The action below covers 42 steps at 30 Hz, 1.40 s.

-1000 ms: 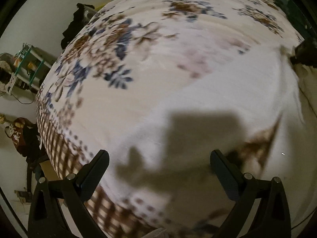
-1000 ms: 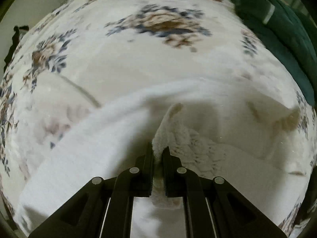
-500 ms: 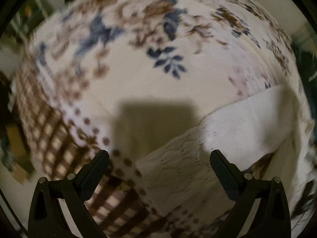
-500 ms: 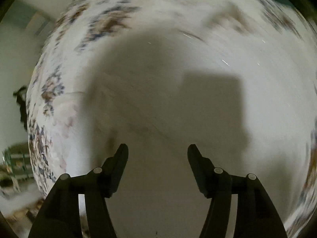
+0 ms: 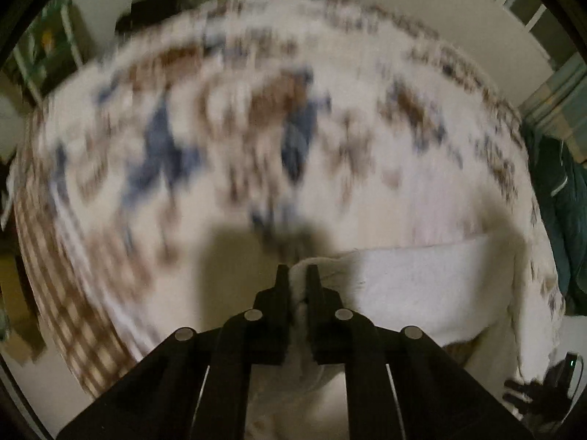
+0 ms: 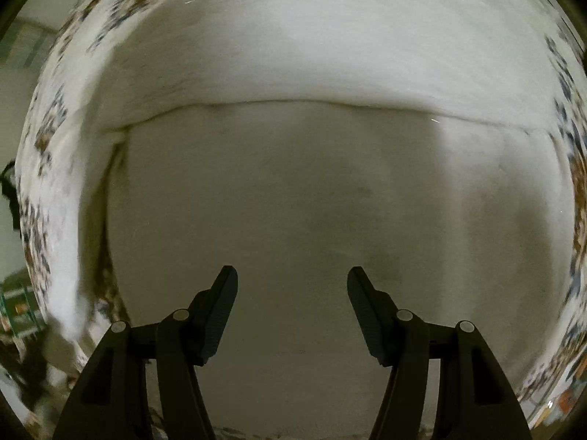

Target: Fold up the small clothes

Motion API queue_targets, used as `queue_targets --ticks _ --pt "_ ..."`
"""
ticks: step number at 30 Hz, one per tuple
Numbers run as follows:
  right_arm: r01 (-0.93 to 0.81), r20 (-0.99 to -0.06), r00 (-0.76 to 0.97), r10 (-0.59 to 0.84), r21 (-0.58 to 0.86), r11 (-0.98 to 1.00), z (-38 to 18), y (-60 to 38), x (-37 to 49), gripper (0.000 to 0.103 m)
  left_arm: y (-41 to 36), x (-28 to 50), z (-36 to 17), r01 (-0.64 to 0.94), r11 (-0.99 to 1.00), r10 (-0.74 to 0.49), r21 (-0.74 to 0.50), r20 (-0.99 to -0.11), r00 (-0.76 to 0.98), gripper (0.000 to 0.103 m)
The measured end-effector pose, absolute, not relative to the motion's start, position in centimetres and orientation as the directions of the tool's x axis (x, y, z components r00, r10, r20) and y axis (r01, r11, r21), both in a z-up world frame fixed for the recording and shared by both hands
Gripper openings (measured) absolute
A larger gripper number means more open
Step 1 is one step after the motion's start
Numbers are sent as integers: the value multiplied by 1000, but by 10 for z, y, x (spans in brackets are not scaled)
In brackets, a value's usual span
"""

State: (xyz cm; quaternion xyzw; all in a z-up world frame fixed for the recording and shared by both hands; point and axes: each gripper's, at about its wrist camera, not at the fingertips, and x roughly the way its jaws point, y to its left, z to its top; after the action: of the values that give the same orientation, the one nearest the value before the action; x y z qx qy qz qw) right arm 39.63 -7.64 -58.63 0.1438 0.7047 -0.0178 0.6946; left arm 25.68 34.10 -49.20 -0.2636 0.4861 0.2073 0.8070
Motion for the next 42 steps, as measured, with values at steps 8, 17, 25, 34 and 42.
queue_targets --ticks 8,17,25,34,42 --pt "201 -987 52 151 158 967 -609 -24 409 64 430 326 -495 -641 743 186 -193 -860 475 7" --pt "279 -983 67 170 182 943 -603 -36 402 69 452 265 -529 -763 461 4 -453 -859 512 78" --pt "370 -985 166 45 104 923 -590 -100 377 79 412 286 -585 -769 266 -87 -581 -809 581 71" --pt "388 -975 223 -16 74 919 -557 -151 379 84 446 340 -514 -760 501 176 -415 -811 558 7" --pt "362 -956 247 -156 -58 930 -536 -168 448 98 392 394 -416 -627 707 232 -329 -729 644 7"
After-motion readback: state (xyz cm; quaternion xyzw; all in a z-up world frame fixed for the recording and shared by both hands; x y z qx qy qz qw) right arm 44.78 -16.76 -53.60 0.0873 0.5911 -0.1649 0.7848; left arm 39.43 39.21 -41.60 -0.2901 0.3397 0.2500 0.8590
